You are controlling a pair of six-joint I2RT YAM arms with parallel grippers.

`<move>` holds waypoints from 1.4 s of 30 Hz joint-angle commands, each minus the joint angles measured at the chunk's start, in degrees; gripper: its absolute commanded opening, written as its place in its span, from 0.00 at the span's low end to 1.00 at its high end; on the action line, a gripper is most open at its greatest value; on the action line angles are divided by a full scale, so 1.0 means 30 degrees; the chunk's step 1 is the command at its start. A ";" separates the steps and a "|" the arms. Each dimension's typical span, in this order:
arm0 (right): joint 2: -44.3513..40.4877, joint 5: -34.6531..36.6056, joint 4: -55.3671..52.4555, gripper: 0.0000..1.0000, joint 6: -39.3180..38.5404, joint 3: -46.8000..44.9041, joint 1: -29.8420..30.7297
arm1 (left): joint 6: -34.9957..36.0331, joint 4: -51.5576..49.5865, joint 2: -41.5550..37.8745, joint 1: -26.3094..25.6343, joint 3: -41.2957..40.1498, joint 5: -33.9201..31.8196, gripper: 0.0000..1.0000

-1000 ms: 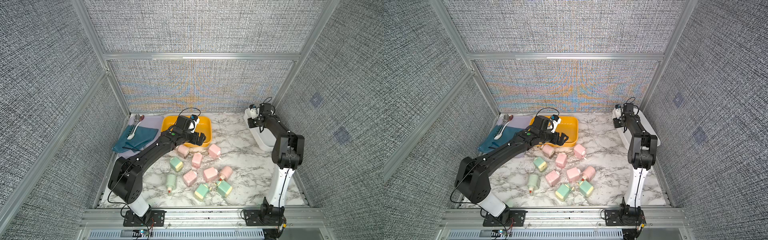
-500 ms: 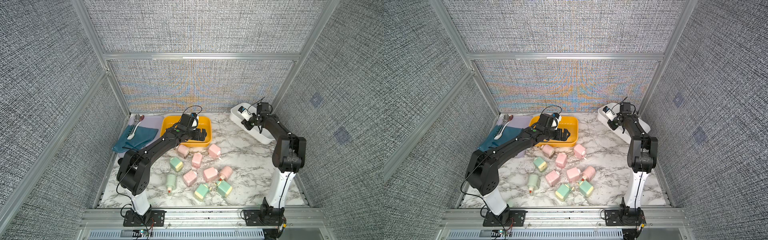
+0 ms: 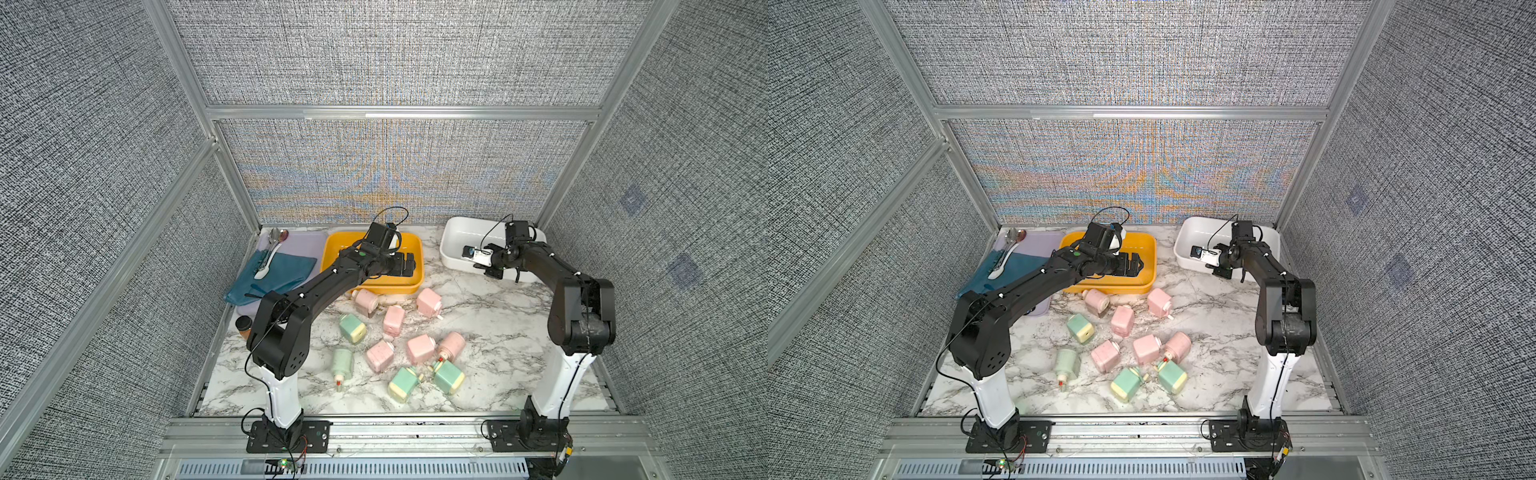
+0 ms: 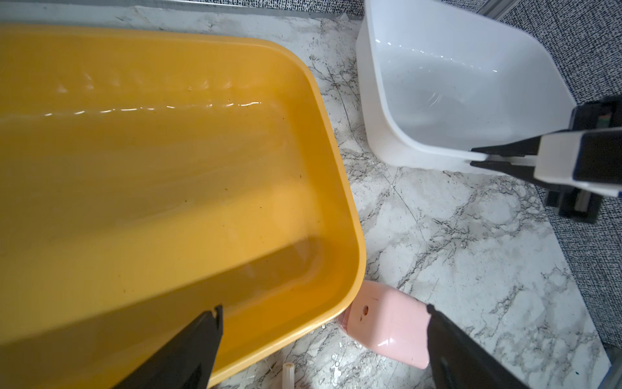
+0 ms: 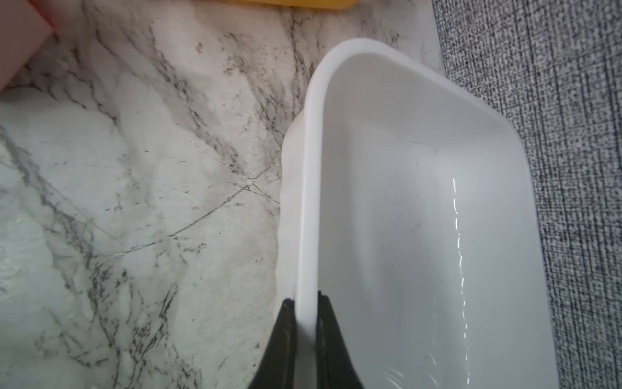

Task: Place the pencil sharpeners by color into the storage box
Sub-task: Place the storage box at the center of the board.

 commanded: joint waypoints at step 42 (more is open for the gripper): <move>-0.4742 0.3479 1.1280 0.99 2.7329 -0.3189 0.3053 | -0.1535 -0.0008 0.1336 -0.0010 0.0740 0.0766 0.99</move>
